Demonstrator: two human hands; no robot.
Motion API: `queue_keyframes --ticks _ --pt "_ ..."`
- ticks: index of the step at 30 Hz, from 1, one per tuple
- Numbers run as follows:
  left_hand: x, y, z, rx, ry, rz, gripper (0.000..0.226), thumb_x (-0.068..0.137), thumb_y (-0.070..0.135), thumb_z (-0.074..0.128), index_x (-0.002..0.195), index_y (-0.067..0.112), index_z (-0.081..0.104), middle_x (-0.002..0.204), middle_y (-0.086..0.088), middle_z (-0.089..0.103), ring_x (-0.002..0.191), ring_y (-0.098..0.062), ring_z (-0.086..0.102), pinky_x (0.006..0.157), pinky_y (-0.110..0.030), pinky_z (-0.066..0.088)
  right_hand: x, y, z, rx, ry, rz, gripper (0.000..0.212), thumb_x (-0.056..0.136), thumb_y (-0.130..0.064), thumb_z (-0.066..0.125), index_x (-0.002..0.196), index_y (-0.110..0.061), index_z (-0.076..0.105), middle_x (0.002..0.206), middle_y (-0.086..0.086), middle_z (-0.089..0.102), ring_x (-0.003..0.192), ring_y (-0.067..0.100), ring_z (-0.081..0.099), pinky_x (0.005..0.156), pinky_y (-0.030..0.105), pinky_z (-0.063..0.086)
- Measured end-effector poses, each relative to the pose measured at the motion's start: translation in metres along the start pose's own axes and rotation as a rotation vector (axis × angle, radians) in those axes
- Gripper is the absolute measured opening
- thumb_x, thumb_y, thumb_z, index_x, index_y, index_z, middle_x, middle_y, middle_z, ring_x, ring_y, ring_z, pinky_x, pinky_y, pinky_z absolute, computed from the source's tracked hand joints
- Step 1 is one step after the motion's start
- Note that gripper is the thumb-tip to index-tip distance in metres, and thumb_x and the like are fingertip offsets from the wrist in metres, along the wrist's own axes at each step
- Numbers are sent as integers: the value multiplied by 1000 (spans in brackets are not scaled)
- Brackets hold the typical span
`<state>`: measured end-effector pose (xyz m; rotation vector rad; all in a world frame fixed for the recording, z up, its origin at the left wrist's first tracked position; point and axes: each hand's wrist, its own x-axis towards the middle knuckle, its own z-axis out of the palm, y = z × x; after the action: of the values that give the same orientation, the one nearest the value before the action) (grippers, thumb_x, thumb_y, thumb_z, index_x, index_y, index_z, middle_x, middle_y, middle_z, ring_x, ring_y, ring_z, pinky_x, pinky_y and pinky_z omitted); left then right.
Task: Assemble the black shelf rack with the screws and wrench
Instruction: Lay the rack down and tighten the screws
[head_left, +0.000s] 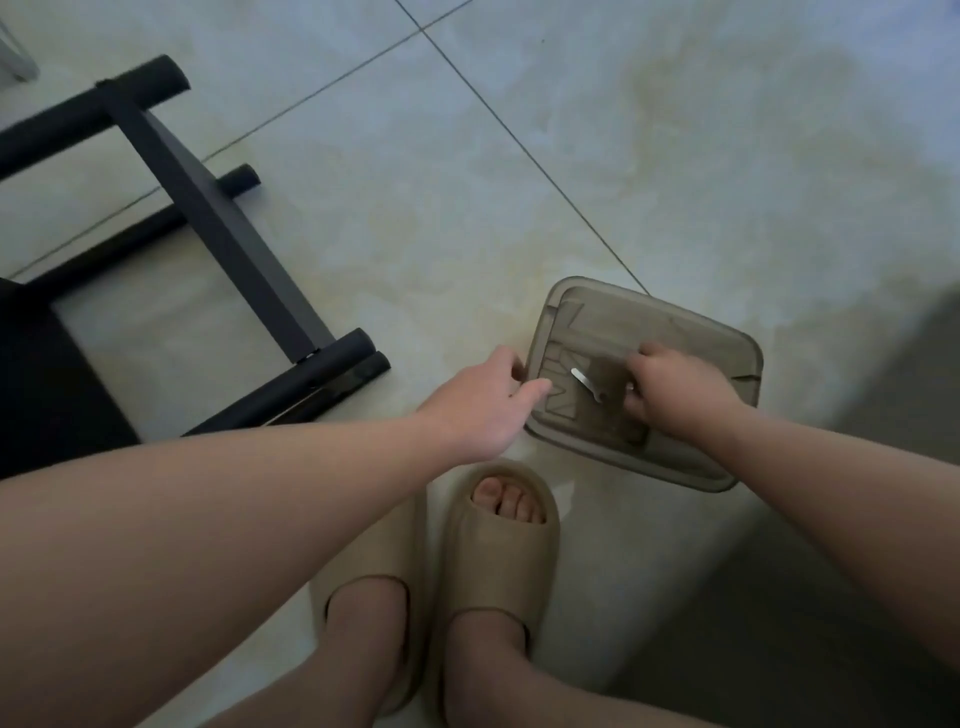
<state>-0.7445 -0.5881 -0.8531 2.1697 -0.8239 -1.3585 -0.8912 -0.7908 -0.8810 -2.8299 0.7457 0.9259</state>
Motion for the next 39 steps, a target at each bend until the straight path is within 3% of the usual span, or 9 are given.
queue_keyframes --ticks 4,7,10,16,23,28,32,35,39 --pt "-26 15 -30 230 -77 -54 43 101 47 45 133 18 45 123 -5 60 107 -26 56 85 -35 44 -28 -10 -56 114 99 -59 18 89 -31 59 96 -14 58 102 9 65 95 34 61 67 35 41" --pt "-64 29 -63 458 -84 -16 34 101 40 47 130 22 49 128 -3 58 110 -25 55 90 -38 47 -55 -32 -113 181 196 -109 17 86 -31 59 94 -17 56 93 9 66 87 34 61 70 37 50" --pt "-108 44 -96 569 7 -16 29 101 36 48 126 22 52 127 -2 59 113 -25 54 94 -40 47 -86 -62 -169 262 320 -145 13 84 -28 58 89 -19 49 84 10 61 79 35 56 67 37 48" --pt "-199 46 -127 442 200 -51 24 97 32 55 112 16 63 122 -3 64 112 -26 58 94 -34 48 -149 -135 -248 418 444 -376 16 81 -13 60 79 -16 44 63 0 47 62 27 44 59 32 30" --pt "-249 -2 -161 315 182 -196 28 96 33 56 99 9 71 100 -8 73 88 -26 66 85 -35 51 -153 -192 -253 400 404 -367 11 87 -13 58 84 -17 49 73 4 59 72 31 56 64 39 48" --pt "-222 -41 -177 210 218 -232 28 97 31 58 113 11 70 109 -6 70 101 -25 65 97 -40 52 -115 -210 -225 704 251 -248 10 93 -10 58 86 -17 55 67 -2 73 60 9 70 52 25 48" --pt "-177 -72 -172 97 265 -230 26 99 30 57 111 11 70 109 -6 71 101 -26 65 94 -37 51 -83 -218 -183 982 177 -188 14 93 -13 69 83 -10 59 68 3 74 60 20 73 70 43 58" --pt "-142 -95 -157 -30 334 -209 30 102 37 51 102 13 68 107 -6 71 100 -26 64 93 -37 50 -65 -226 -153 1129 137 -187 14 91 -13 73 82 -9 64 64 1 70 56 17 68 69 38 58" --pt "-111 -117 -150 -265 322 -190 47 104 52 36 114 17 67 106 3 71 93 -19 67 81 -33 50 -47 -233 -129 1283 109 -255 10 91 -4 72 83 -5 66 65 6 70 59 20 68 67 35 60"
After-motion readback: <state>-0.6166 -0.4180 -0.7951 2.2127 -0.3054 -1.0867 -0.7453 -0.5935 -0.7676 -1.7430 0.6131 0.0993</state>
